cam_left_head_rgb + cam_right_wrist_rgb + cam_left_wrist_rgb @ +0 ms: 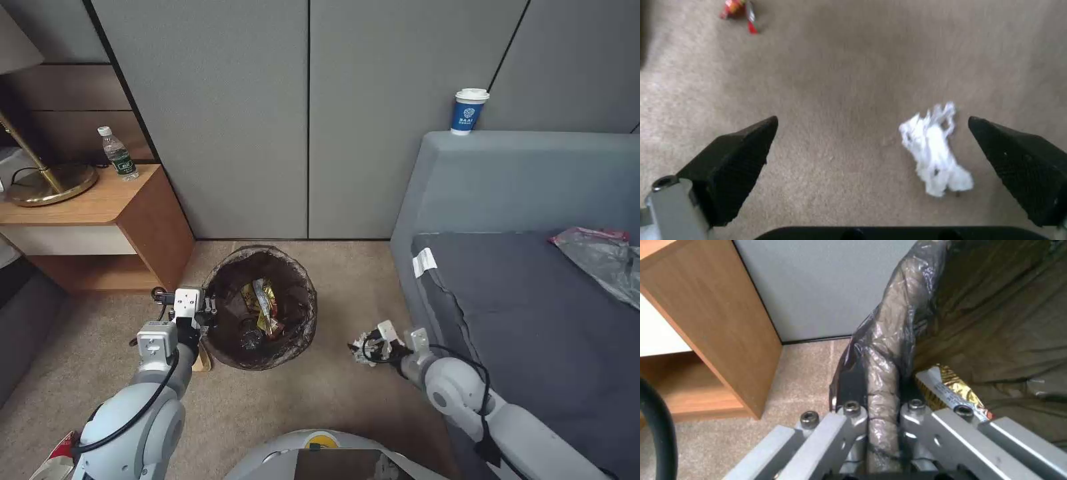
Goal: Pick up the trash bin, then pick up the garbage from the floor and place it into the trash bin.
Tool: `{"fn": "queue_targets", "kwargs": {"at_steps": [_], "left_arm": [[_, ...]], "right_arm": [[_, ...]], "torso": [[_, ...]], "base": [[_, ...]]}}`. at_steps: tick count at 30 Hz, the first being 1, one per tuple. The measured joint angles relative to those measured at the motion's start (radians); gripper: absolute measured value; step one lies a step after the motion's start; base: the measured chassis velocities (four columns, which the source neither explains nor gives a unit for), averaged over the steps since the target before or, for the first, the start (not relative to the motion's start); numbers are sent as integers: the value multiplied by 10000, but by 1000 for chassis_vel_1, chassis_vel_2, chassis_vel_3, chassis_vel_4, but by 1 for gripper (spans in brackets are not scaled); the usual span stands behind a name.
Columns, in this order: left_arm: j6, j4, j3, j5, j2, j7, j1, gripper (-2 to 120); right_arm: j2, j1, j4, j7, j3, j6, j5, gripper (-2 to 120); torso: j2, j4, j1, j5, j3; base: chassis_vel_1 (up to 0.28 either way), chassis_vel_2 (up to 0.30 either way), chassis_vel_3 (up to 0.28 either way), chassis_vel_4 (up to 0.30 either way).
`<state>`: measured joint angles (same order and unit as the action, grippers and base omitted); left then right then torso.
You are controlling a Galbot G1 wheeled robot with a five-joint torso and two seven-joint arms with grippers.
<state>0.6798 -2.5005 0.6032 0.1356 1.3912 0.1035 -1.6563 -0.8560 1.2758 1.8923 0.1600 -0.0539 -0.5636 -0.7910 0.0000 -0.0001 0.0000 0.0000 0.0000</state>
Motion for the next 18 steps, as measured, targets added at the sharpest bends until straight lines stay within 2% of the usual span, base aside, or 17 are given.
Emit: {"fn": "queue_targets", "kwargs": {"at_steps": [5,18], "left_arm": [[12,0,-3,-10,30,-9,-22,2],[35,0,43,-7,-27,-33,-78,2]], "right_arm": [[-353,-733,-882,428,498,-126,-448,100],[-619,-1068,-2059,524,485,-143,-411,100]], "torso": [[0,3,0,0,0],[0,0,0,0,0]], "base": [[0,0,0,0],[0,0,0,0]]}}
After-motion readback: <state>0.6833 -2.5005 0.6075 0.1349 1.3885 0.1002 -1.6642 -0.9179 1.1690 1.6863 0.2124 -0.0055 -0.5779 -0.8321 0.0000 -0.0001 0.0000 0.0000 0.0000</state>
